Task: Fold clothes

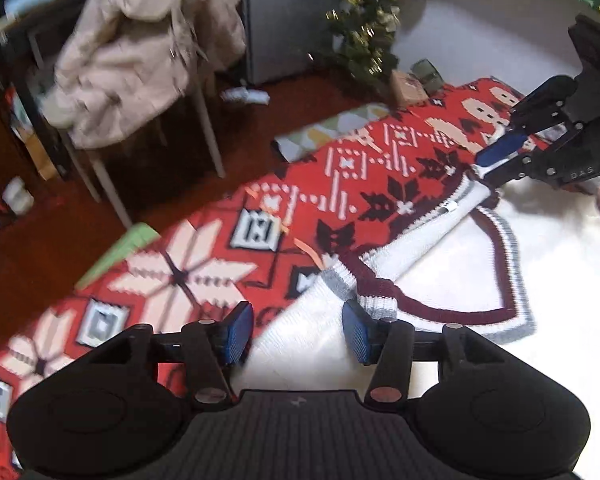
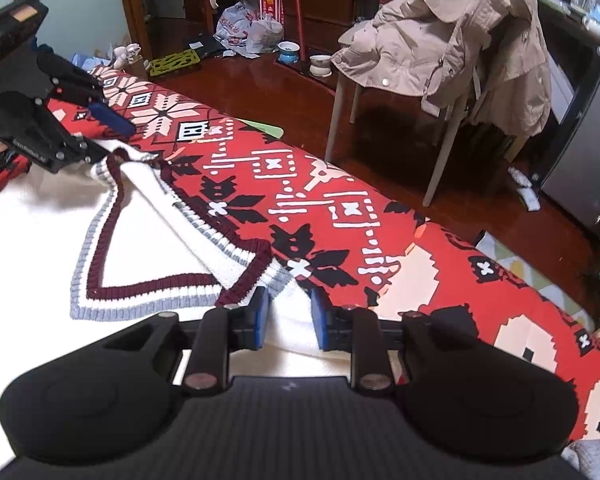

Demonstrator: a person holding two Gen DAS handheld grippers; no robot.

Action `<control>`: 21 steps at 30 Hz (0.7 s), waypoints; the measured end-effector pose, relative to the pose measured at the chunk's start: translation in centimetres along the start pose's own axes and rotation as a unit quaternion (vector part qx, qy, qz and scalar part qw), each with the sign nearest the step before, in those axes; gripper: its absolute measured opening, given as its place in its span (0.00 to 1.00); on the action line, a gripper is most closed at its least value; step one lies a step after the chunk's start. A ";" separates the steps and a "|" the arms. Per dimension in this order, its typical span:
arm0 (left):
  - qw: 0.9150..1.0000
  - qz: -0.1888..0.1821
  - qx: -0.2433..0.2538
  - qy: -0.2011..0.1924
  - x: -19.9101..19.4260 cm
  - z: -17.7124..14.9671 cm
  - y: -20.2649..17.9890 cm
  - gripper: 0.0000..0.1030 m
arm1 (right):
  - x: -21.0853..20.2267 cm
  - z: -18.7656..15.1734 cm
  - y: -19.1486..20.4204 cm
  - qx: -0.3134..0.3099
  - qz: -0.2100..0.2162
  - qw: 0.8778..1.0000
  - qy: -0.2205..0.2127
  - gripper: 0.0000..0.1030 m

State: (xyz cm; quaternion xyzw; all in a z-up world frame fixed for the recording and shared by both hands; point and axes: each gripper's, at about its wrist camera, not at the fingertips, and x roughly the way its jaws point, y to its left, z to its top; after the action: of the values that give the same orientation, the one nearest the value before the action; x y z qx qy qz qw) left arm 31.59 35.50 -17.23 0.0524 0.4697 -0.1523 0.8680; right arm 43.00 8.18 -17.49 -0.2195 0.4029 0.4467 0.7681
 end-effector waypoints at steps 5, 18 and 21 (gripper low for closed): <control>0.999 -0.024 -0.006 0.020 0.0 0.4 0.1 0.32 | 0.0 0.1 -0.3 0.005 0.013 1.000 0.004 0.15; 0.988 0.124 -0.027 -0.086 -2.1 0.5 -1.6 0.06 | -1.5 1.8 -1.1 0.014 -0.064 0.996 -0.065 0.07; 0.988 0.139 -0.015 -0.070 -0.1 0.3 -1.9 0.06 | 0.0 2.7 -1.6 0.015 -0.080 0.995 -0.051 0.06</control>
State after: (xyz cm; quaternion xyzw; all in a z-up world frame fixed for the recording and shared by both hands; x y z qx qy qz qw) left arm 31.25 33.68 -16.90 0.0940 0.3983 -0.0263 0.9121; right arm 45.56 9.22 -15.93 -0.2165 0.3511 0.3884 0.8240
